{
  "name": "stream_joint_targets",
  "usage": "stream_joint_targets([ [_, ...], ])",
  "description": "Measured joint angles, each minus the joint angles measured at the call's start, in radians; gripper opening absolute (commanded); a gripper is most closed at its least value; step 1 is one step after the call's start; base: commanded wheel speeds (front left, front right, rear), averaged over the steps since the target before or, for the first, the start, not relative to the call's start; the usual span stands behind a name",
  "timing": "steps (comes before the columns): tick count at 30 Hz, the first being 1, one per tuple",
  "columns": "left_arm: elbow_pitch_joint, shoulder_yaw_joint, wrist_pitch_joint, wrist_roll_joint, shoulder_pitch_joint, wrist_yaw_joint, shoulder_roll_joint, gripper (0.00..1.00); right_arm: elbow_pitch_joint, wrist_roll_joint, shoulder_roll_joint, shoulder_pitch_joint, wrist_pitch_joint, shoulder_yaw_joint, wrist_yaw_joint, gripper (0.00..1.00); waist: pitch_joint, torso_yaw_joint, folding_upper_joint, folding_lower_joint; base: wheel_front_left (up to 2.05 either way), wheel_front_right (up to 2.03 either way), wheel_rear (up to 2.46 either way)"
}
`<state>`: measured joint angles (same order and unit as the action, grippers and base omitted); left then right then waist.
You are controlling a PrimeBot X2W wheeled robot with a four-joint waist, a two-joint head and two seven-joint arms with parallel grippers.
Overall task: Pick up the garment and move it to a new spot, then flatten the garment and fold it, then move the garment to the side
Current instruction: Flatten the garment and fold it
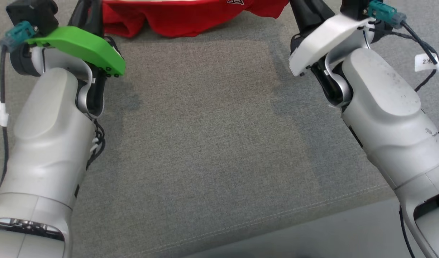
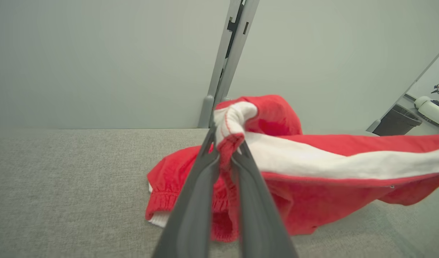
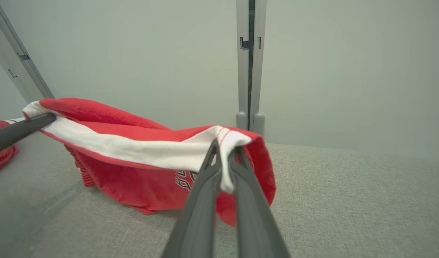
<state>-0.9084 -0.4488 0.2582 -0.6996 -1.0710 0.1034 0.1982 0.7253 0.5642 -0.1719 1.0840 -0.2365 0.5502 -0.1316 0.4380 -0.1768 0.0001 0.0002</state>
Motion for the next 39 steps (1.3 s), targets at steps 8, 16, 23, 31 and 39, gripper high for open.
stream_joint_targets([
  [8,0.177,0.056,0.003,0.032,0.219,0.011,-0.045,0.0,-0.149,0.078,-0.128,-0.187,0.013,0.06,0.0,0.0,-0.053,0.03,0.0,-0.0001,0.0,0.0,0.0],
  [16,0.318,0.114,0.003,0.089,0.479,0.01,-0.098,0.0,-0.284,0.102,-0.202,-0.413,0.052,0.006,0.0,0.0,-0.144,0.079,0.0,-0.0002,0.0,0.0,0.0],
  [23,0.37,0.138,0.003,0.105,0.658,0.005,-0.124,0.0,-0.401,0.11,-0.218,-0.616,0.114,-0.058,0.0,0.0,-0.219,0.108,0.0,-0.0002,0.0,0.0,0.0],
  [31,0.347,0.128,0.003,0.13,0.803,-0.002,-0.14,0.0,-0.452,0.067,-0.206,-0.829,0.17,-0.129,0.0,0.0,-0.29,0.139,0.0,-0.0003,0.0,0.0,0.0],
  [39,0.349,0.133,0.003,0.148,0.922,-0.006,-0.144,0.0,-0.551,0.039,-0.195,-1.002,0.215,-0.159,0.0,0.0,-0.353,0.162,0.0,-0.0003,0.0,0.0,0.0],
])
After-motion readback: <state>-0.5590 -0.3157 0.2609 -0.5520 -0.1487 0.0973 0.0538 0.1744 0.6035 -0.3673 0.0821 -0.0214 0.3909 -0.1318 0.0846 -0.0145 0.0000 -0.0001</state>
